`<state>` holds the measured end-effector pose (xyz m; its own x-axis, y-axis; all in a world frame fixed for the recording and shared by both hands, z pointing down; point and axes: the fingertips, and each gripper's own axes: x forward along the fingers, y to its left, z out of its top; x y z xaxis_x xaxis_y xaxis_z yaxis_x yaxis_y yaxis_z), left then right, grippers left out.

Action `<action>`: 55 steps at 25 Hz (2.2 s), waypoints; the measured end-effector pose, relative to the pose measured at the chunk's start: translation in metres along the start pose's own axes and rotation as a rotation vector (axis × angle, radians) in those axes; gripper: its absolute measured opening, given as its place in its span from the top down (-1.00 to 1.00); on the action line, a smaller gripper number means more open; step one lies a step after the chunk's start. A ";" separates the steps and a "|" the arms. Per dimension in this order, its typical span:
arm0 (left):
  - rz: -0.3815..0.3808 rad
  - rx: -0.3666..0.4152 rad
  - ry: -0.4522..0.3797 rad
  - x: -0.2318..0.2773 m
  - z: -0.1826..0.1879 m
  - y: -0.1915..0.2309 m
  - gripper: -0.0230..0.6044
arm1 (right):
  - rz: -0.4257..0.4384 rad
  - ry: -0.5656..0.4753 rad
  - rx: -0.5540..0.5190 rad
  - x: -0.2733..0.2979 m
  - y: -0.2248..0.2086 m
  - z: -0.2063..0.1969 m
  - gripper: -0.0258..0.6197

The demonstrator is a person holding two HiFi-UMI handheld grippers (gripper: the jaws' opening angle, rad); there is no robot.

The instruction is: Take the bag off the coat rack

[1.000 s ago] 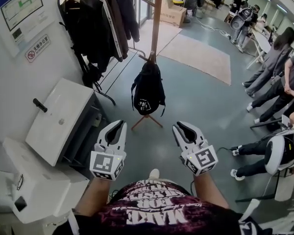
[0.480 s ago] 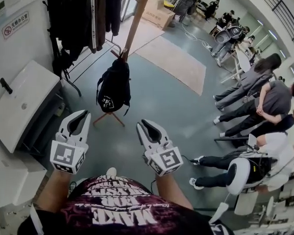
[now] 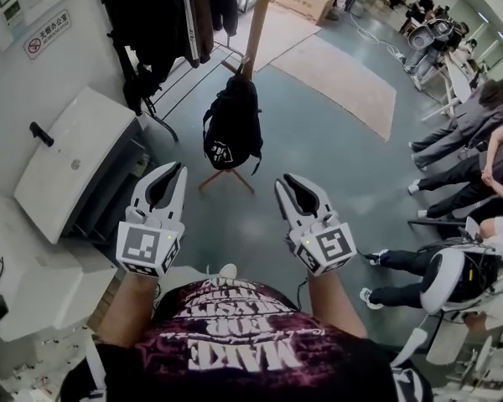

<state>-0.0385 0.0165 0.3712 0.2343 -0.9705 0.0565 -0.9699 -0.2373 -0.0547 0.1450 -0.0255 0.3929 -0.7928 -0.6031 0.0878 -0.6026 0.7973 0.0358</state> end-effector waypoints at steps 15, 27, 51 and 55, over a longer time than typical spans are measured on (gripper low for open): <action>-0.005 0.004 0.005 0.024 -0.001 0.028 0.90 | -0.002 0.014 0.019 0.044 -0.012 -0.004 0.68; -0.105 0.000 -0.008 0.090 0.003 0.051 0.83 | -0.067 0.026 0.029 0.086 -0.044 -0.003 0.67; -0.258 -0.035 0.067 0.176 -0.016 0.105 0.69 | -0.183 0.066 0.065 0.160 -0.087 -0.006 0.63; -0.274 -0.040 0.049 0.187 -0.013 0.119 0.69 | -0.209 0.071 0.056 0.172 -0.089 -0.002 0.62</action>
<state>-0.1109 -0.1927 0.3885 0.4859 -0.8669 0.1116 -0.8728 -0.4881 0.0087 0.0622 -0.2000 0.4066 -0.6432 -0.7501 0.1540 -0.7585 0.6516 0.0057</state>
